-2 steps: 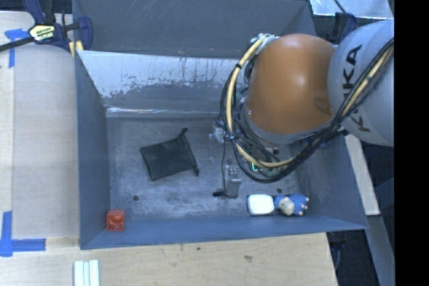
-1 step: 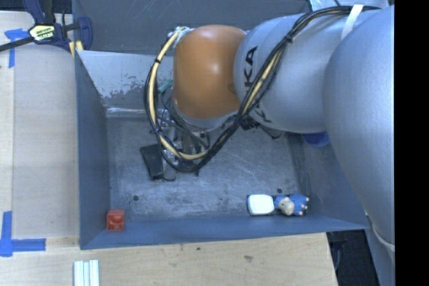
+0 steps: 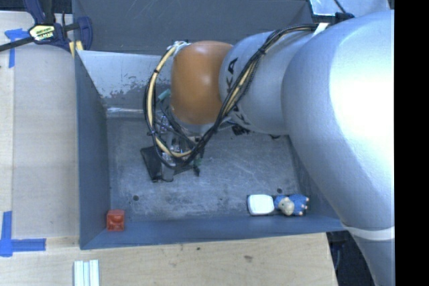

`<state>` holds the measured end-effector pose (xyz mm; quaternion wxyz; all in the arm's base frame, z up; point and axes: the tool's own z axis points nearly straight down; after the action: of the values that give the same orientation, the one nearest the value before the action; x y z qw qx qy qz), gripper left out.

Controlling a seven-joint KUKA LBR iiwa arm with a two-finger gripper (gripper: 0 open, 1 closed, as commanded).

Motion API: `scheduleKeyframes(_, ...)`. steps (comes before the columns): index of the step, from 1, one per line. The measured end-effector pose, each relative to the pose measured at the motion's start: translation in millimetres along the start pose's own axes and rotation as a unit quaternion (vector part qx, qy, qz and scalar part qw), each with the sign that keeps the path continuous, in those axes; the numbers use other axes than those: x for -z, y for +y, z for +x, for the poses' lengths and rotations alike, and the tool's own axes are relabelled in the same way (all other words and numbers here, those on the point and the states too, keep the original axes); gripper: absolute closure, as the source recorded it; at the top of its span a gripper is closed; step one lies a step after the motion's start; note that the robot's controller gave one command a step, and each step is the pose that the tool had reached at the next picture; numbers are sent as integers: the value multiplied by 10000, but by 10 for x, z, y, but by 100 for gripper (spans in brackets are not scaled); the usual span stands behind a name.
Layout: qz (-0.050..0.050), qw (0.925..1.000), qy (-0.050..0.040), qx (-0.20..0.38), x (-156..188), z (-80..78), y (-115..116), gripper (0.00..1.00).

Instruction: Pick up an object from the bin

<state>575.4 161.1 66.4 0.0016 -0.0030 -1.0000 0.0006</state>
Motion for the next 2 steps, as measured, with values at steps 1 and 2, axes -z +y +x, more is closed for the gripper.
scheduleKeyframes(1, -13, 10000, -40, 2, 50, -22, 12, 100)
scheduleKeyframes(2, -13, 9998, -63, -188, 1045, 288, -322, 100)
